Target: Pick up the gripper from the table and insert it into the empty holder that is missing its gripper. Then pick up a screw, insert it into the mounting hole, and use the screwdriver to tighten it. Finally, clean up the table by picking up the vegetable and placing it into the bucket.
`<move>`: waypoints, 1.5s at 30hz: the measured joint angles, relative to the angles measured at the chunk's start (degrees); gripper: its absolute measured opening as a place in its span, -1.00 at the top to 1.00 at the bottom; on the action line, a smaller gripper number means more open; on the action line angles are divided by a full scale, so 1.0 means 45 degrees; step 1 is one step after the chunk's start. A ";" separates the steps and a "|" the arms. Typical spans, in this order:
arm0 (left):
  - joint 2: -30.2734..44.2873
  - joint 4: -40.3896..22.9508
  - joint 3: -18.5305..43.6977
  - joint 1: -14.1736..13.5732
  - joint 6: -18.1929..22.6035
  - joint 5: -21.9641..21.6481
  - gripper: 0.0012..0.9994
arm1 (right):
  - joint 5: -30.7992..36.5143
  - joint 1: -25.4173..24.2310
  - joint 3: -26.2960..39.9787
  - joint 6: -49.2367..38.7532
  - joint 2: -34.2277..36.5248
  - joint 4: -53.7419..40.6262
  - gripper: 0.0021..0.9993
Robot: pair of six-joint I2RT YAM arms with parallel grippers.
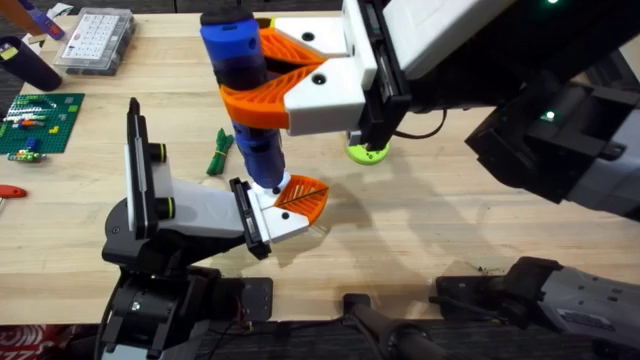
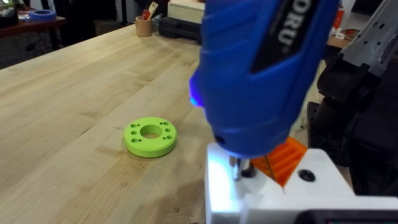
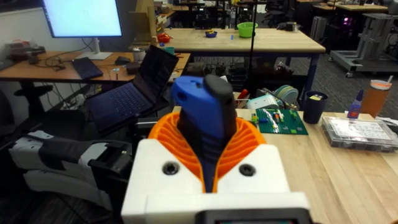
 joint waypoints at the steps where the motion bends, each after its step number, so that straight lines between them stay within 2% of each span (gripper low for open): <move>1: 0.0000 -0.0059 0.0000 0.0000 -0.0005 -0.0001 0.97 | 0.0008 0.0000 -0.0001 0.0013 0.0000 -0.0110 0.91; 9: 0.0000 -0.0207 0.0000 0.0000 -0.0038 -0.0015 0.97 | 0.0003 0.0000 -0.0041 0.0418 0.0096 0.0160 0.91; 19: 0.0000 -0.0207 0.0000 0.0000 -0.0038 -0.0044 0.97 | -0.0006 0.0000 -0.0136 0.1569 0.0165 0.1821 0.91; 36: 0.0000 -0.0207 0.0000 0.0000 -0.0038 -0.0048 0.97 | -0.0123 -0.0204 -0.0141 0.1877 0.0165 0.1568 0.91; 45: 0.0000 -0.0207 0.0000 0.0000 -0.0038 -0.0048 0.97 | -0.0766 -0.0593 -0.0141 0.1878 0.0165 0.1564 0.91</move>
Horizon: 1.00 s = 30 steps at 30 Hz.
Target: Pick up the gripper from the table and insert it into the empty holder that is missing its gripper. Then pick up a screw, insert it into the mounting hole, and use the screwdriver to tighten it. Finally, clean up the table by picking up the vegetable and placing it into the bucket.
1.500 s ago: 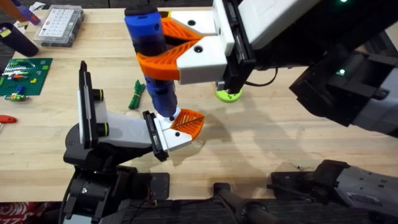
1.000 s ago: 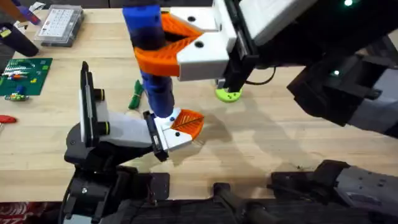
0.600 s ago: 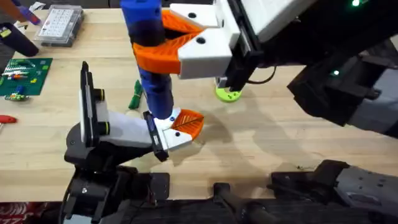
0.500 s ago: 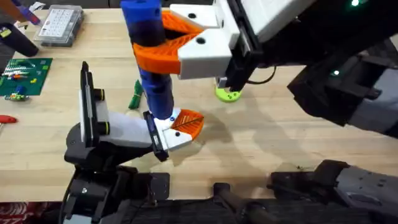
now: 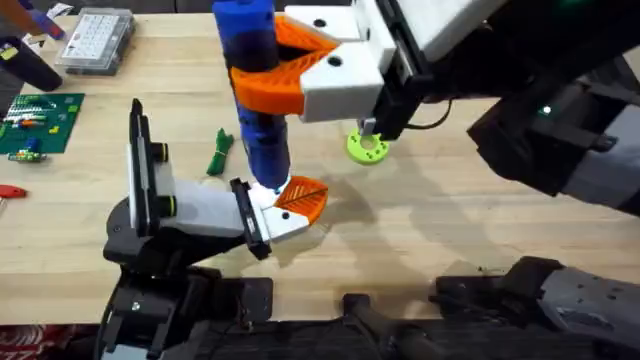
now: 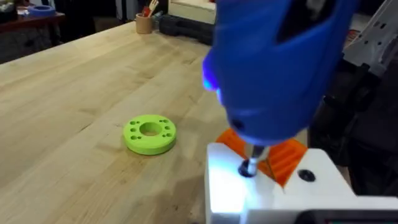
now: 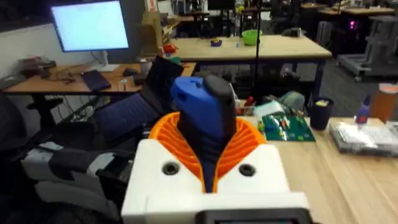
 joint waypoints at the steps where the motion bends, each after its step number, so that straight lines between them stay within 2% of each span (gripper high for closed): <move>1: 0.0000 0.0000 0.0000 0.0000 0.0000 0.0004 0.97 | -0.0024 0.0000 0.0000 0.0000 0.0000 0.0000 0.91; 18: 0.0000 0.0000 0.0000 0.0000 0.0000 0.0000 0.97 | -0.0246 -0.0408 -0.0010 0.1492 0.0000 0.0941 0.91; 26: 0.0000 0.0000 0.0000 0.0000 0.0000 0.0004 0.97 | -0.0328 -0.0408 -0.0034 0.1255 0.0000 -0.0261 0.91; 30: 0.0000 0.0000 0.0000 0.0000 0.0000 0.0000 0.97 | -0.0334 -0.0408 -0.0057 0.1101 0.0000 0.0651 0.91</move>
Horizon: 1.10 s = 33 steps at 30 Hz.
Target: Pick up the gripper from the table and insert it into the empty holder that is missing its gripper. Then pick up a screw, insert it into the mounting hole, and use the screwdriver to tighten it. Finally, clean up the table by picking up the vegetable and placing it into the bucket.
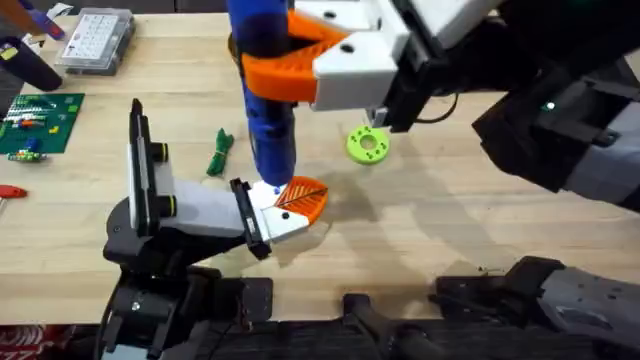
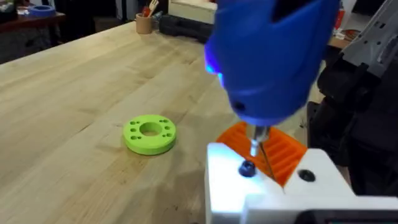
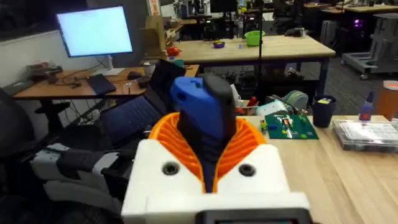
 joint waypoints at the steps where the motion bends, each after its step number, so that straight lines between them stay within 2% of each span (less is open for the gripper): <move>1: 0.0000 0.0000 0.0000 0.0000 0.0000 0.0000 0.97 | 0.0001 0.0000 -0.0001 -0.0036 -0.0004 0.0267 0.91; 15: 0.0000 0.0000 0.0000 0.0000 0.0000 0.0005 0.97 | -0.1220 0.0004 -0.0001 -0.0778 0.0000 0.0597 0.91; 33: 0.0000 0.0000 0.0000 0.0000 0.0000 0.0000 0.97 | -0.1228 0.0602 0.0014 -0.1170 -0.0004 0.1024 0.91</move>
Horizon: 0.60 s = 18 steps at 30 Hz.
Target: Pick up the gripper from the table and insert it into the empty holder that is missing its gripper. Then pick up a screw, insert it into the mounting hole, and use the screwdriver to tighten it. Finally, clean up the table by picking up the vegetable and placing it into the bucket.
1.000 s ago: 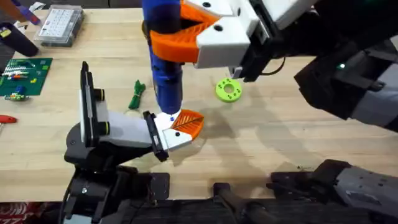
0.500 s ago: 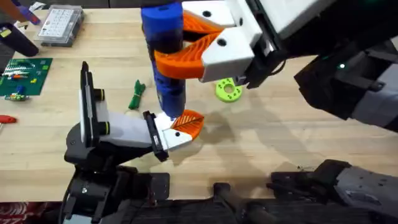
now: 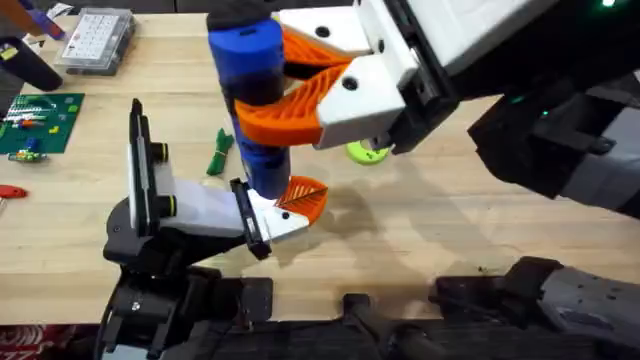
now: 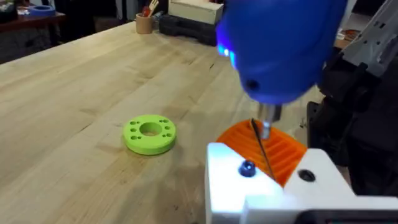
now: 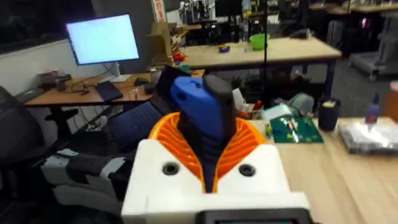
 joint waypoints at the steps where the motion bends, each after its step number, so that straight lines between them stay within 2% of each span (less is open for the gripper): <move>1: 0.0000 0.0000 0.0000 0.0000 0.0000 0.0000 0.97 | 0.0000 0.0000 0.0007 0.0011 0.0002 -0.0025 0.91; 18: 0.0000 0.0000 0.0000 0.0000 0.0000 0.0000 0.97 | -0.0502 -0.0389 0.1292 0.0238 0.0004 -0.1561 0.91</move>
